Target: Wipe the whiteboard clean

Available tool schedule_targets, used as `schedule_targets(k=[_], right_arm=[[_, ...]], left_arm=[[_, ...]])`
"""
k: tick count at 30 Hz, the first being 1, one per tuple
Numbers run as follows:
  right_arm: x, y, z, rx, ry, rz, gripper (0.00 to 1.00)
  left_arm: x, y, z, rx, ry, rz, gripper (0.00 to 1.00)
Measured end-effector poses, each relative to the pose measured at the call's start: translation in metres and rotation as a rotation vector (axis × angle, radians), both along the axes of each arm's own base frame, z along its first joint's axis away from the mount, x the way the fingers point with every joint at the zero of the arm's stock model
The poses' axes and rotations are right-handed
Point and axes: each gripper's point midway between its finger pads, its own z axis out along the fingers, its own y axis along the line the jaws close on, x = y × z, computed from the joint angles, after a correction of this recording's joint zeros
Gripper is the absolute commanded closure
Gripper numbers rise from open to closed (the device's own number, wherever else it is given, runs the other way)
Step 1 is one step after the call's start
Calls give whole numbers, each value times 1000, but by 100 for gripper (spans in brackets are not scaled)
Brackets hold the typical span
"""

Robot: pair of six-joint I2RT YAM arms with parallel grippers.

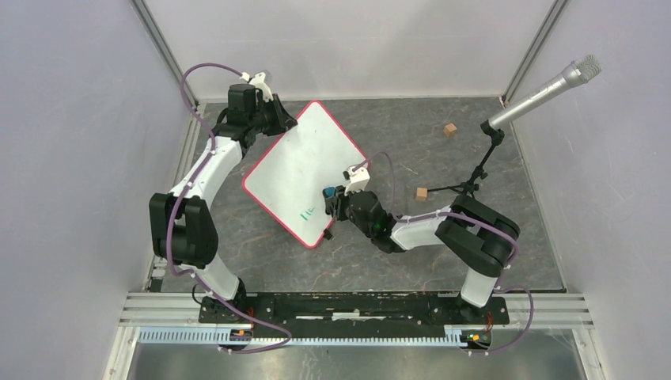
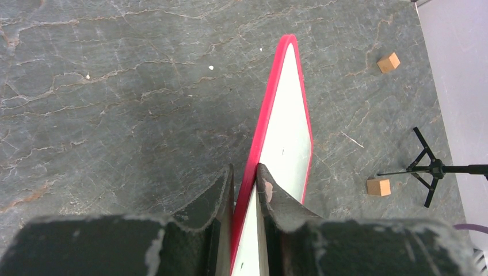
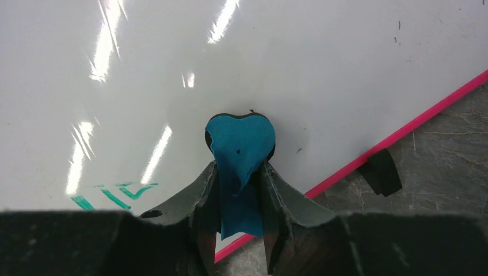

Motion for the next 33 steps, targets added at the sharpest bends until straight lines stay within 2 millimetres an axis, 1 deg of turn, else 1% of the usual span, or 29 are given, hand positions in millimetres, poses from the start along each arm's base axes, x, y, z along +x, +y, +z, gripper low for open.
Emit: schedule_targets(k=[3, 4, 7, 11, 13, 14, 17, 19, 20, 22, 24, 26, 27, 30, 33], right_arm=[[-4, 5, 2, -16, -12, 8, 66], [-8, 11, 3, -23, -19, 19, 66], [-22, 37, 15, -27, -55, 80, 65], [-50, 82, 38, -17, -122, 194, 65], [-59, 93, 43, -15, -140, 228, 65], [-61, 95, 43, -19, -145, 235, 65], [-57, 92, 42, -24, -143, 228, 65], [-49, 84, 40, -23, -131, 205, 65], [-43, 75, 38, -24, -121, 185, 65], [-28, 51, 28, -30, -89, 126, 65], [-14, 24, 14, -42, -54, 65, 65], [-3, 1, 0, -66, -23, 8, 65], [-1, -3, -4, -71, -14, -4, 65], [-6, 3, -2, -78, -22, 5, 65], [-19, 26, 5, -87, -55, 52, 65]], left_arm=[[0, 0, 0, 1, 0, 0, 80], [0, 0, 0, 1, 0, 0, 80], [0, 0, 0, 0, 0, 0, 80], [0, 0, 0, 0, 0, 0, 80], [0, 0, 0, 1, 1, 0, 80], [0, 0, -1, 1, 1, 0, 80], [0, 0, 0, 0, -2, 0, 80], [0, 0, 0, 0, -3, 0, 80], [0, 0, 0, 0, -2, 0, 80], [0, 0, 0, 0, -2, 0, 80], [0, 0, 0, 0, -2, 0, 80], [0, 0, 0, 0, -2, 0, 80], [0, 0, 0, 0, -2, 0, 80], [0, 0, 0, 1, -1, 0, 80], [0, 0, 0, 0, -1, 0, 80]])
